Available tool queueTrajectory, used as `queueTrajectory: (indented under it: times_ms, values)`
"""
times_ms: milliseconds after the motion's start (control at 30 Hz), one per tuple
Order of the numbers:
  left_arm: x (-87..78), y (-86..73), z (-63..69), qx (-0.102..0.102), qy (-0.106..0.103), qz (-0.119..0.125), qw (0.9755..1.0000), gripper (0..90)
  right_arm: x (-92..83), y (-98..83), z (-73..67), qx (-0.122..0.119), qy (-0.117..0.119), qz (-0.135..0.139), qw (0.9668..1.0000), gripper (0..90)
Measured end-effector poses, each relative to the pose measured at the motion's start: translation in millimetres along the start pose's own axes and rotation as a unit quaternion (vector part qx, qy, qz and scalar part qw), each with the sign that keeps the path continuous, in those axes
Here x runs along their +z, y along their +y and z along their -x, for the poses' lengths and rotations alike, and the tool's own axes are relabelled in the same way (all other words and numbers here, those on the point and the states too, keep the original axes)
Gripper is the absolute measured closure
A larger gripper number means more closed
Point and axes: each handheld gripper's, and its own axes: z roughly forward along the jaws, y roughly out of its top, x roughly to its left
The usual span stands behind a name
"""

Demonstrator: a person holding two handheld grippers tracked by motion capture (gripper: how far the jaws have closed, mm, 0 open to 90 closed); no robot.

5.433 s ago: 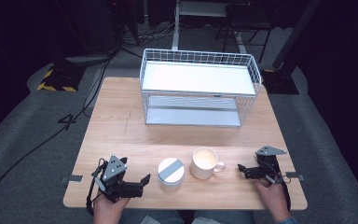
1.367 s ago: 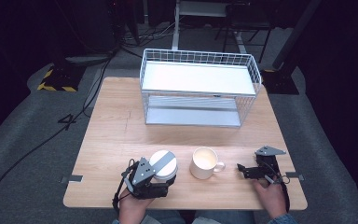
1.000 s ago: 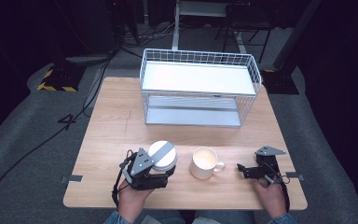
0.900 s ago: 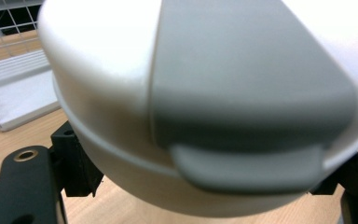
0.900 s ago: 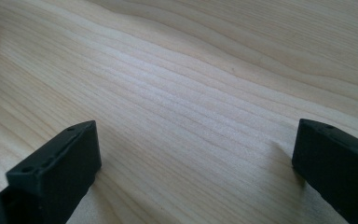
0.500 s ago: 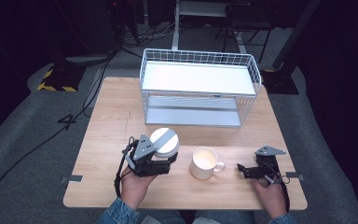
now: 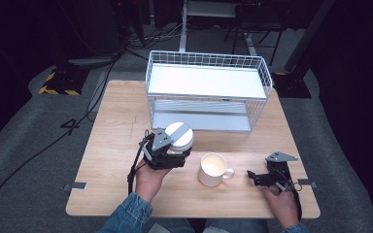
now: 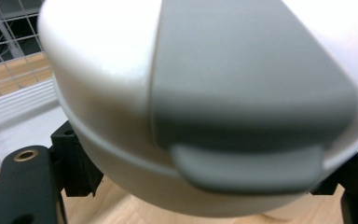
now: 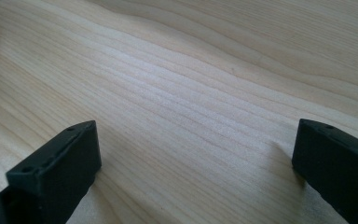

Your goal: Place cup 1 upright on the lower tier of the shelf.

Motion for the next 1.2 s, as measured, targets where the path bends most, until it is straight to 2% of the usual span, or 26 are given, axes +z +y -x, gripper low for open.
queueTrajectory:
  times_ms: [267,400,567,800,900,1033,1100,1133,1200]
  values:
    - [20.2,8.3,-2.8,0.01,-0.001,0.002,0.9999,19.0,0.0,0.0,-0.1,0.001,0.0,0.0,1.0,1.1]
    - [31.1,9.8,-5.5,0.002,-0.002,0.001,1.0,19.0,0.0,0.0,-0.1,0.0,0.0,0.0,1.0,1.1]
    - [42.0,13.2,-7.9,0.004,-0.001,-0.001,1.0,19.0,0.0,0.0,-0.1,0.0,0.0,0.001,1.0,1.1]
    - [61.5,17.4,-13.8,0.014,0.014,0.009,0.9998,19.0,0.0,0.0,-0.1,0.0,0.0,0.001,1.0,1.1]
    - [74.4,16.2,-19.7,-0.004,0.009,0.005,0.9999,19.0,0.0,0.0,-0.1,0.0,0.0,0.0,1.0,1.1]
    - [82.5,17.5,-23.8,-0.01,0.013,0.003,0.9999,19.0,0.0,0.1,-0.4,0.002,-0.002,0.0,1.0,1.1]
    - [88.7,18.8,-25.1,-0.005,0.02,0.006,0.9998,19.0,0.1,0.1,-0.4,0.002,-0.002,0.0,1.0,1.1]
    - [95.6,20.6,-26.0,0.007,0.029,0.008,0.9995,19.0,0.1,0.1,-0.4,0.001,-0.002,0.0,1.0,1.1]
    - [101.6,21.6,-26.6,0.011,0.037,0.015,0.9991,19.0,0.0,0.1,-0.4,0.002,-0.002,0.0,1.0,1.1]
